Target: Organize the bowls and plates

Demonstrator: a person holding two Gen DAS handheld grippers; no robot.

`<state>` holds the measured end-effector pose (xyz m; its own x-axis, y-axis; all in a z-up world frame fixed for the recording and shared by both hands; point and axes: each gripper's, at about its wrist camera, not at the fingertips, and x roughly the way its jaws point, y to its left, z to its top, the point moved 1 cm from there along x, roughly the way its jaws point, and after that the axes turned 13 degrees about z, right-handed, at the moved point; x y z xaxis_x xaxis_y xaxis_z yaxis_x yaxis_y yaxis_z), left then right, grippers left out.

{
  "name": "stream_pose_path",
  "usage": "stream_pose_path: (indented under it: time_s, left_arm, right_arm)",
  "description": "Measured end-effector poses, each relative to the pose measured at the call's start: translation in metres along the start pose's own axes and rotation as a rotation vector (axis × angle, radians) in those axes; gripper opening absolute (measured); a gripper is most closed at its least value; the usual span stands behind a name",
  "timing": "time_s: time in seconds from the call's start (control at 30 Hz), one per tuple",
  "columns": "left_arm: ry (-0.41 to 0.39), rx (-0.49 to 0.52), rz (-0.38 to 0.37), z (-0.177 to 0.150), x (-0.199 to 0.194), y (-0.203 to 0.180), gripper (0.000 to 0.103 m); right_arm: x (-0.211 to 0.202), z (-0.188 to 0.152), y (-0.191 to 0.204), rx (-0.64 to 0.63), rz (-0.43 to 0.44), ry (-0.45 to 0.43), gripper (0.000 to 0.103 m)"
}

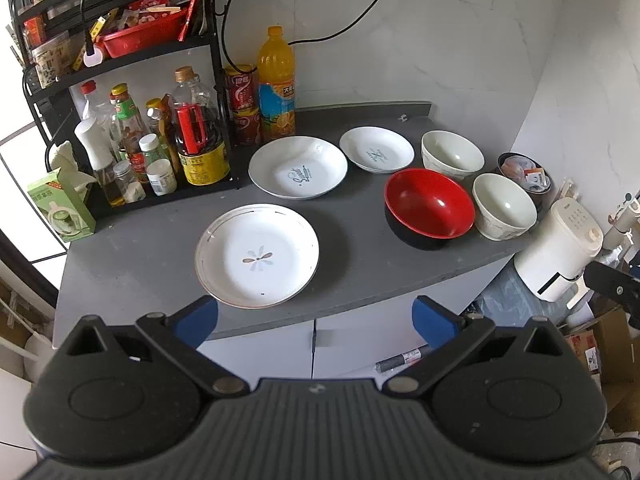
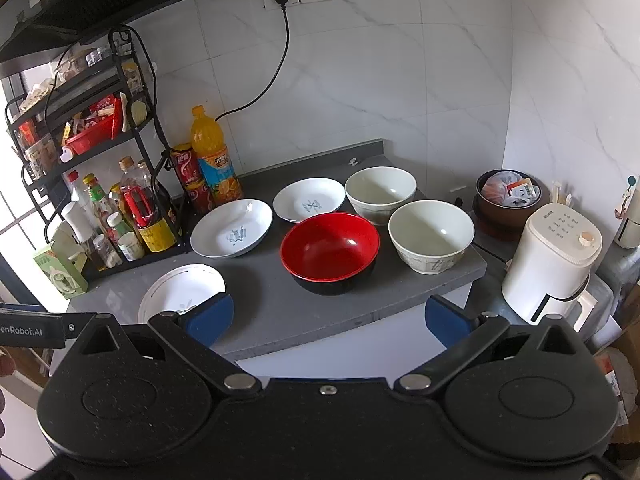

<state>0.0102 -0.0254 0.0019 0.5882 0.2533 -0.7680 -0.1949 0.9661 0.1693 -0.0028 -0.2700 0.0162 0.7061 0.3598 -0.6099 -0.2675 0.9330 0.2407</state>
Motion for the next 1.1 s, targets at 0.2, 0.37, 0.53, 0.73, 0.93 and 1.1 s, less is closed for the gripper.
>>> stream_pose_path:
  time_s: [0.2,0.37,0.53,0.73,0.93,1.1]
  left_arm:
    - [0.010,0.010,-0.015,-0.004,0.003,-0.004,0.102]
    - [0.007,0.014,-0.022,-0.006,0.002,-0.008,0.102]
    - [0.003,0.017,-0.021,-0.007,0.001,-0.010,0.102]
    - [0.009,0.009,-0.027,-0.007,0.000,-0.011,0.102]
    - [0.016,0.008,-0.013,-0.005,0.000,-0.015,0.102]
    - [0.023,0.016,-0.003,0.003,-0.004,-0.019,0.102]
  right_arm:
    - [0.000,0.003,-0.005,0.015,0.004,-0.008,0.103]
    - [0.000,0.003,-0.008,0.021,0.003,-0.005,0.103]
    - [0.000,0.002,-0.009,0.022,0.005,-0.004,0.103]
    - [0.000,-0.002,-0.009,0.014,0.007,0.001,0.103]
    - [-0.001,0.001,-0.009,0.014,0.016,0.003,0.103]
    - [-0.001,0.009,-0.010,0.014,0.026,0.016,0.103]
